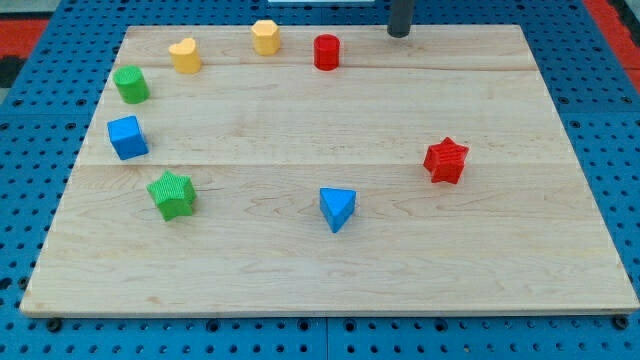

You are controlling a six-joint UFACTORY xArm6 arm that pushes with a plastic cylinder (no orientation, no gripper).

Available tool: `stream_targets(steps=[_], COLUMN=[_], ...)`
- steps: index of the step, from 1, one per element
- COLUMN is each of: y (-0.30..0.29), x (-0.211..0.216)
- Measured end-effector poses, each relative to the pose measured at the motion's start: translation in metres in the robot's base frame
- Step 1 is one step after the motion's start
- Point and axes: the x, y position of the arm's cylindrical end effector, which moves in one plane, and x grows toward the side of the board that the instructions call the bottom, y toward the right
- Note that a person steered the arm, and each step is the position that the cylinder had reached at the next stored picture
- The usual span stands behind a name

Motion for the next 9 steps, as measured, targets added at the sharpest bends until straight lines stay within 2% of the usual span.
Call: stream_targets(steps=[1,2,3,4,5,6,8,9], y=[0.022,0.023,0.076,0.104,0.073,-0.005,-0.100,-0.122], x=[0.044,0.109,0.160,0.236,0.290,0.299,0.303,0.297])
